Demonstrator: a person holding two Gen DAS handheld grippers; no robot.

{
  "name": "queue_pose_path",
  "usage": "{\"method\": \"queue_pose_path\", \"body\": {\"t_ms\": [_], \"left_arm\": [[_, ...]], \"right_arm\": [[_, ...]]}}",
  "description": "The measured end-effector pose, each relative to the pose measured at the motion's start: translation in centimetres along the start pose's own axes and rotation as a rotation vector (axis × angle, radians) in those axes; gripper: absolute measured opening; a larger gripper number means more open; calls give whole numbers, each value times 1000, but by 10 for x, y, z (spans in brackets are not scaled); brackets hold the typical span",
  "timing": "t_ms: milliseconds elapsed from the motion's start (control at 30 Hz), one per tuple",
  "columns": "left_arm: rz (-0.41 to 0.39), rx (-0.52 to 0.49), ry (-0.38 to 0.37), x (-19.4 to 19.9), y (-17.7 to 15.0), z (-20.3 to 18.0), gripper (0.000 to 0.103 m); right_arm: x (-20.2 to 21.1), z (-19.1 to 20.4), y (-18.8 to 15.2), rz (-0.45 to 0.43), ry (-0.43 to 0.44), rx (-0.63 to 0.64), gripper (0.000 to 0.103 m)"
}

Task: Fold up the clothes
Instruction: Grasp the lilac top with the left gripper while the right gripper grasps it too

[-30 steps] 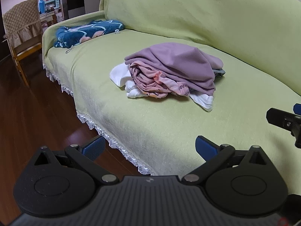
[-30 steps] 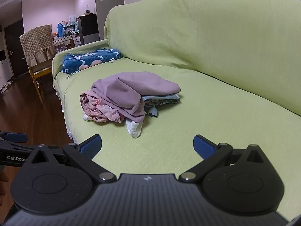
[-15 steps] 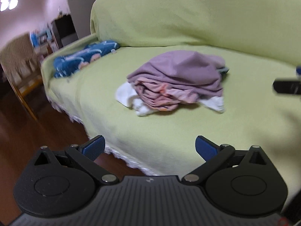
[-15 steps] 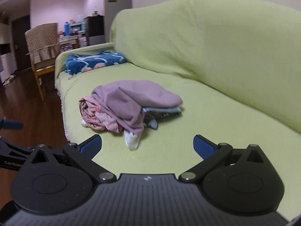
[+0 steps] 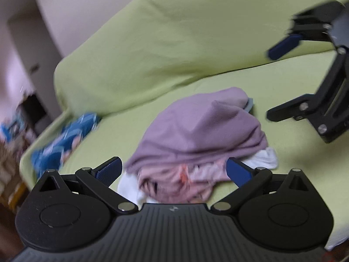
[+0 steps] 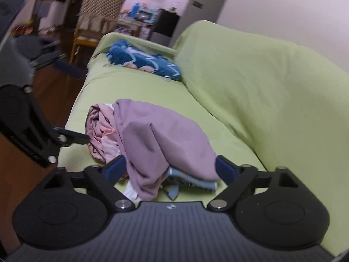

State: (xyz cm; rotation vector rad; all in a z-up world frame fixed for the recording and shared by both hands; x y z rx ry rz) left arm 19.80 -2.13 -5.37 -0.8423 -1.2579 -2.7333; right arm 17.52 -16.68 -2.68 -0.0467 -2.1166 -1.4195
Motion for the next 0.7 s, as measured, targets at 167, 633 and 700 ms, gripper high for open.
{"method": "queue_pose_path", "body": {"t_ms": [167,633,700], "left_arm": [[-29,-99,-78,-39,4,2,80],[-107,-216,-102,-67,23,-9,33],[-146,-226,-87,-50,41,-9,14]], "right_arm": [[-35,10,2,20,68,113,63],[-26,0,4,-9,94,66,5],[-2,-13,13,-41,93,4,5]]}}
Point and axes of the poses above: each gripper's, at about its wrist camera, not at the fingertips, and x roughly against the way its jaws point, z to its left, y to its top, the point moved 3 cm from there along -x, roughly the way its jaws point, and after that the axes turned 8 degrees about -x, right-handed, at the moved point
